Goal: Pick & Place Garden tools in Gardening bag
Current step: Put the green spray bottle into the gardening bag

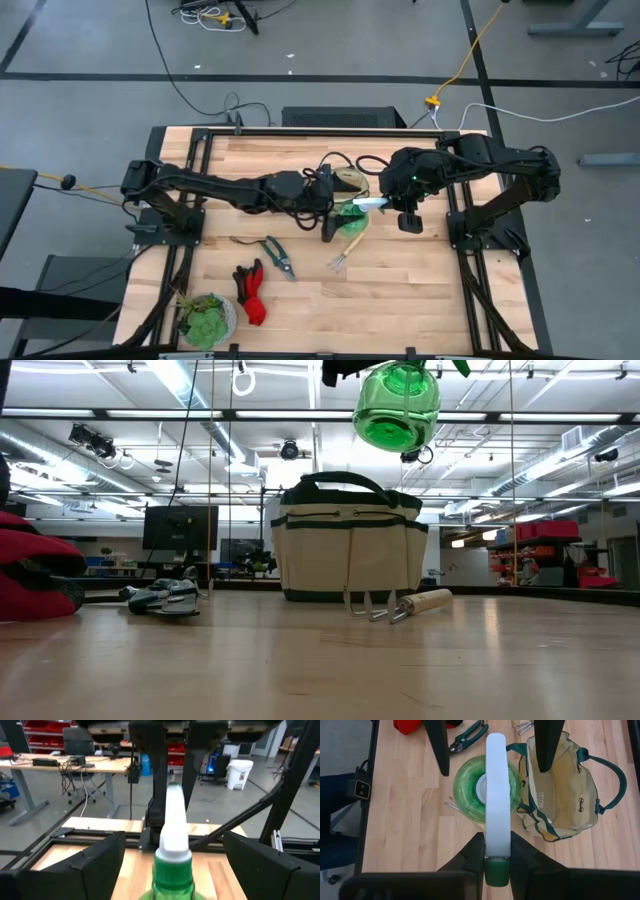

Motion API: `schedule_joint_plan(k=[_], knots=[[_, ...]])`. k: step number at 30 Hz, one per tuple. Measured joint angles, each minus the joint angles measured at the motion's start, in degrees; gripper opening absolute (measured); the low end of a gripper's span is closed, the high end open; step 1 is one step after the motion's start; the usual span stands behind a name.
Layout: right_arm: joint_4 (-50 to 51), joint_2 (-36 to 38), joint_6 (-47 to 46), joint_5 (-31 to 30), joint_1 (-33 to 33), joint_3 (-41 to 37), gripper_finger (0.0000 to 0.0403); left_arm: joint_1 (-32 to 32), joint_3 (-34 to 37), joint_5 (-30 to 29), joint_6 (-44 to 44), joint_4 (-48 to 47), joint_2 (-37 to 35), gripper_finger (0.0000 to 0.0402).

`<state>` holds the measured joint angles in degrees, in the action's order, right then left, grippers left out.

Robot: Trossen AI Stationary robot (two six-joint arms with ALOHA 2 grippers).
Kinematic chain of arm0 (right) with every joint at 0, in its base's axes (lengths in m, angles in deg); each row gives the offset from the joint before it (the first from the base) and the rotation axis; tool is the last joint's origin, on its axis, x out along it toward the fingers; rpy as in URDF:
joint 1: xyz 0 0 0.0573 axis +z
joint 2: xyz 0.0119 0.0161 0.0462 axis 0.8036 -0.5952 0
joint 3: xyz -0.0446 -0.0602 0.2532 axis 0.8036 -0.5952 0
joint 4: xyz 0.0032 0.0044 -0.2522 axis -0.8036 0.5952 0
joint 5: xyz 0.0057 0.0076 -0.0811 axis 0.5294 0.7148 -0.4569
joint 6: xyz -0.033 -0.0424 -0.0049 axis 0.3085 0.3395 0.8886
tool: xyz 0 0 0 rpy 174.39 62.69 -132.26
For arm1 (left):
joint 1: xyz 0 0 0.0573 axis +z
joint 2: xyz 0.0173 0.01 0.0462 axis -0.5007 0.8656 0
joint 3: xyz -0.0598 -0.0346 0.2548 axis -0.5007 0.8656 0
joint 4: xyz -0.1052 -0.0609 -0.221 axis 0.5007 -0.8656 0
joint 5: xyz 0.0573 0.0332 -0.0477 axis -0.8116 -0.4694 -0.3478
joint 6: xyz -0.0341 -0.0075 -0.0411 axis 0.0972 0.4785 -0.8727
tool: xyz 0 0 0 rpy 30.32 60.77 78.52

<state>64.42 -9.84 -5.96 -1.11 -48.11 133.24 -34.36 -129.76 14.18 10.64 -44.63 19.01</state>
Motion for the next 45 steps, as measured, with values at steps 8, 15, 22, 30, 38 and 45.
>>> schedule_joint_plan(k=[8, 15, 22, 30, 38, 45], knots=[[-0.04, 0.02, 0.0, -0.02, 0.0, 0.0, 0.0056, 0.41, -0.98, 1.14, -0.29, 2.56, 2.7, 0.0343], [-0.11, 0.02, 0.0, -0.04, 0.0, 0.0, 0.0056, 0.74, -0.96, 2.44, -1.46, 3.92, 4.41, 0.034], [-0.19, 0.02, 0.0, -0.04, 0.0, 0.0, 0.0056, 0.7, -0.94, 2.39, -2.04, 4.9, 4.42, 0.0302], [-0.2, 0.02, 0.0, -0.04, 0.0, 0.0, 0.0056, 0.7, -0.94, 1.8, -2.2, 6.61, 4.38, 0.0249], [-0.2, 0.02, 0.0, -0.03, 0.0, 0.0, 0.0056, 0.72, -0.94, 1.83, -2.2, 7.17, 4.38, 0.0206], [-0.2, 0.02, 0.0, -0.04, 0.0, 0.0, 0.0056, 0.7, -0.92, 2.62, -2.1, 7.15, 4.38, 0.0167]])
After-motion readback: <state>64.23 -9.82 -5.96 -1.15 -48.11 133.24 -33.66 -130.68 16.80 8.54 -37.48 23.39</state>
